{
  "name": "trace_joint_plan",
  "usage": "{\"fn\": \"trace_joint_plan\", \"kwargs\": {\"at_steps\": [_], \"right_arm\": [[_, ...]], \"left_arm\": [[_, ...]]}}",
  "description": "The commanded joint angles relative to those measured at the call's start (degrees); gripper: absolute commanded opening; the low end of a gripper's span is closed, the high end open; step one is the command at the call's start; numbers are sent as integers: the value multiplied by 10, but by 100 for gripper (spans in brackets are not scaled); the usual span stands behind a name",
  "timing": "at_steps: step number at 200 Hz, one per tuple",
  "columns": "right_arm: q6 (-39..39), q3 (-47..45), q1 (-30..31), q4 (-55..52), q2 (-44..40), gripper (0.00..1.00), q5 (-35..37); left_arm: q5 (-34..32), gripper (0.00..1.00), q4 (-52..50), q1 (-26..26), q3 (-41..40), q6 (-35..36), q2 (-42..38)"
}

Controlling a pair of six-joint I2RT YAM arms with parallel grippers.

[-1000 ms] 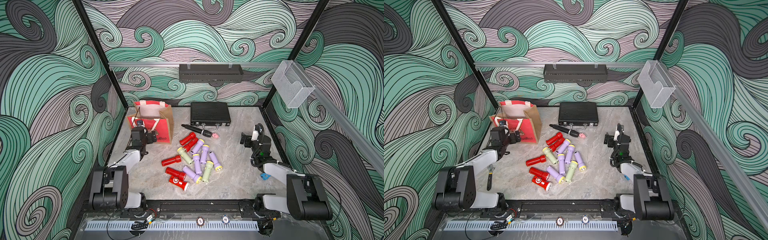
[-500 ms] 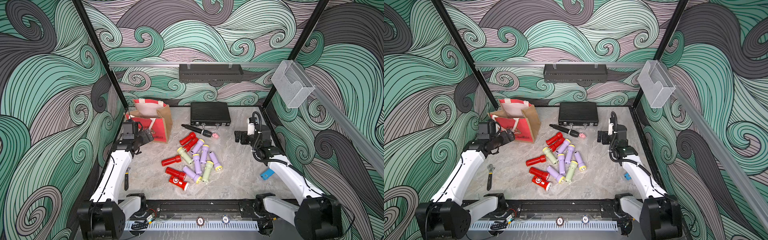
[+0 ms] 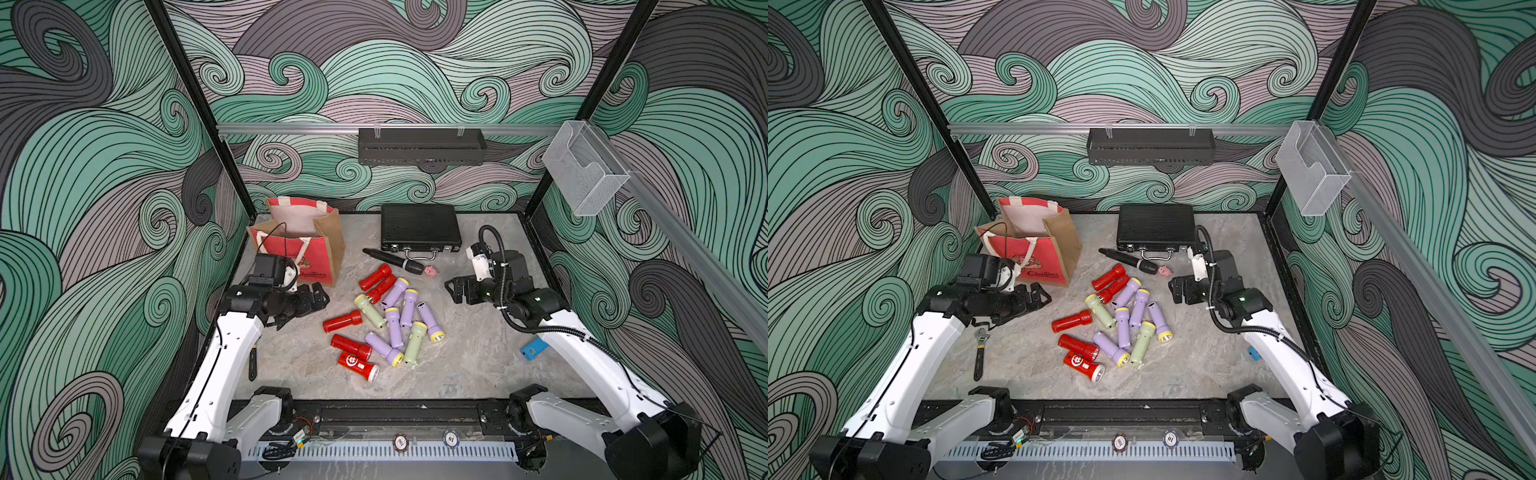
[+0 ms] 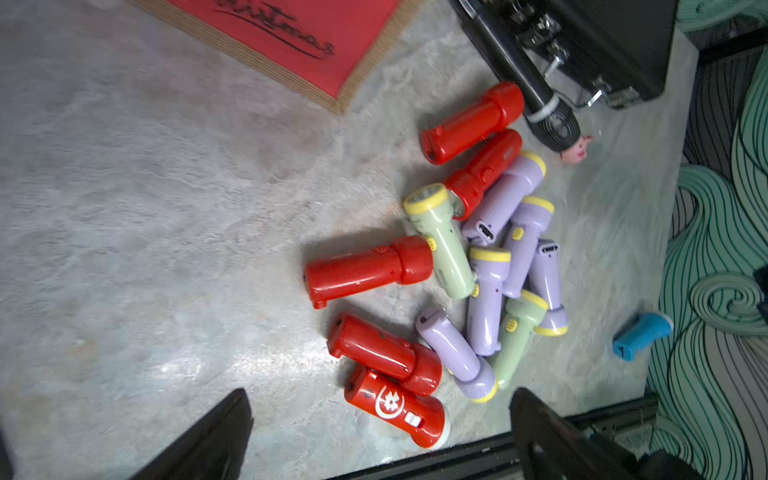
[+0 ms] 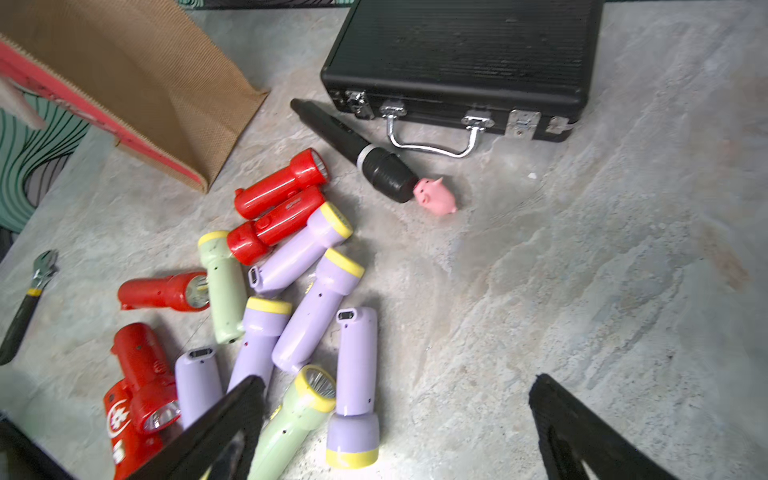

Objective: Put the flashlights into the tote bags
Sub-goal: Pick up the flashlight from the center of the board.

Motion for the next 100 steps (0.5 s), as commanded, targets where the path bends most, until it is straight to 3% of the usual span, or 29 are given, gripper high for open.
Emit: {"fn": "trace_joint_plan", "kwargs": {"at_steps": [1, 41, 100], "right_arm": [[20, 18, 29, -15, 15, 99, -42], [33, 7, 92, 9, 26, 99, -39], [14, -60, 125, 105, 9, 99, -75]], "left_arm": [[3, 98, -10, -47, 5, 3, 53], [-35, 86, -14, -146, 42, -4, 166], [-93, 81, 0, -233, 4, -61, 163]]}}
